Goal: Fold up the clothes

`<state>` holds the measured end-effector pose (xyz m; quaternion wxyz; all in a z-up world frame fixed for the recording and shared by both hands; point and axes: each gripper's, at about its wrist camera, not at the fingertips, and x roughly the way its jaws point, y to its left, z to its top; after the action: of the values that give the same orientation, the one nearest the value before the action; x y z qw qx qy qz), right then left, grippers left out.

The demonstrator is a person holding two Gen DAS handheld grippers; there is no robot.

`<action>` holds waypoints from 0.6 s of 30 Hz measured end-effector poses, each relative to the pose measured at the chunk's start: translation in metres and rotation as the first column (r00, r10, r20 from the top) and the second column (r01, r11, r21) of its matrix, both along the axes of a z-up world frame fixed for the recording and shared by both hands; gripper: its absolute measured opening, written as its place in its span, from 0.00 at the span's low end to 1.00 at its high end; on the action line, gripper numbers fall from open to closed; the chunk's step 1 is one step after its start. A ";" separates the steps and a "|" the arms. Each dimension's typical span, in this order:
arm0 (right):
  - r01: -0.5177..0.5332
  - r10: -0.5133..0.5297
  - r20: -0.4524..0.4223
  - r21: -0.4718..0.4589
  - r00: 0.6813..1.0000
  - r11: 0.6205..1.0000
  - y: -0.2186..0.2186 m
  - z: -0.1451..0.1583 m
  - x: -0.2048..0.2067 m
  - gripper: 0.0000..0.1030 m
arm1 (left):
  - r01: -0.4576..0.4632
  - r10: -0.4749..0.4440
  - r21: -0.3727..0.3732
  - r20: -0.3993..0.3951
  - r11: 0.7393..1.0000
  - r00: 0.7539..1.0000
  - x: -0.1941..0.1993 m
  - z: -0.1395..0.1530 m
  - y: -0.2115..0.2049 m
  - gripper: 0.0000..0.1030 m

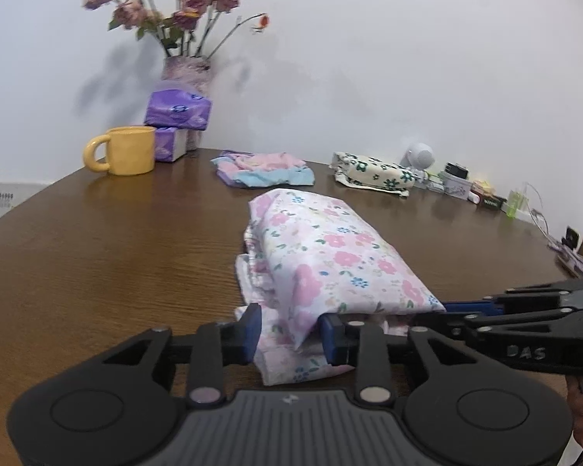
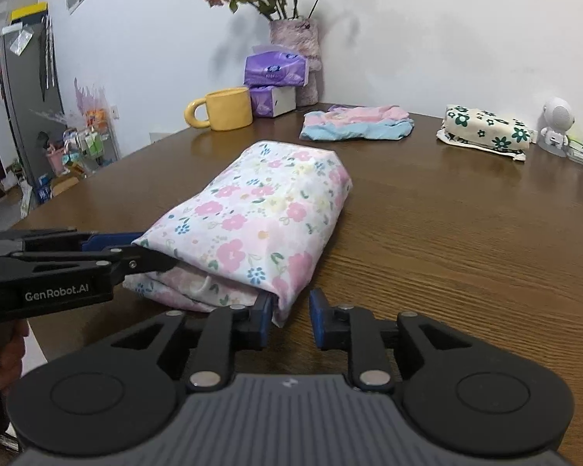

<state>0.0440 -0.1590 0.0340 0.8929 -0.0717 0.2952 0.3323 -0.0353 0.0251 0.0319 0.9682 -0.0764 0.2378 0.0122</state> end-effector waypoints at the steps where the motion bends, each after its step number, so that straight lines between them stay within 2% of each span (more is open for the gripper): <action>1: -0.001 0.001 0.001 -0.005 1.000 1.000 0.001 -0.001 0.000 0.03 | 0.006 -0.006 0.009 -0.003 1.000 1.000 0.001 0.000 -0.001 0.10; 4: -0.007 0.007 -0.014 -0.003 1.000 1.000 0.000 -0.001 0.002 0.05 | 0.005 -0.005 0.012 -0.010 1.000 1.000 0.003 -0.001 0.000 0.10; 5: -0.017 0.018 -0.028 0.012 0.999 1.000 -0.003 0.001 0.002 0.07 | 0.007 -0.007 0.005 -0.017 1.000 1.000 0.004 -0.001 0.000 0.14; 6: -0.028 0.029 -0.042 0.027 0.999 0.999 -0.006 0.002 0.003 0.14 | 0.011 -0.012 -0.007 -0.018 1.000 1.000 0.004 0.000 0.002 0.21; 7: -0.038 0.040 -0.056 0.042 0.998 0.998 -0.008 0.003 0.003 0.31 | 0.016 -0.016 -0.019 -0.018 1.000 1.000 0.003 0.001 0.003 0.45; 8: -0.047 0.051 -0.070 0.060 0.996 0.997 -0.012 0.005 0.004 0.42 | 0.031 -0.031 -0.033 -0.016 0.999 0.999 0.001 0.003 0.006 0.64; 10: -0.054 0.067 -0.101 0.129 0.993 0.990 -0.024 0.013 0.007 0.43 | 0.052 -0.052 -0.056 -0.005 0.997 0.999 -0.003 0.009 0.011 0.70; 13: -0.021 0.055 -0.148 0.223 0.987 0.975 -0.035 0.019 0.022 0.47 | 0.069 -0.067 -0.127 0.023 0.990 0.998 -0.001 0.022 0.023 0.77; 18: 0.069 0.009 -0.240 0.314 0.971 0.947 -0.035 0.014 0.055 0.47 | 0.056 -0.060 -0.224 -0.009 0.973 0.998 0.032 0.026 0.034 0.78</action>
<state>0.0987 -0.1937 0.0475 0.8557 0.1191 0.3436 0.3682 -0.0035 0.0594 0.0576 0.9515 -0.1777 0.2474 -0.0424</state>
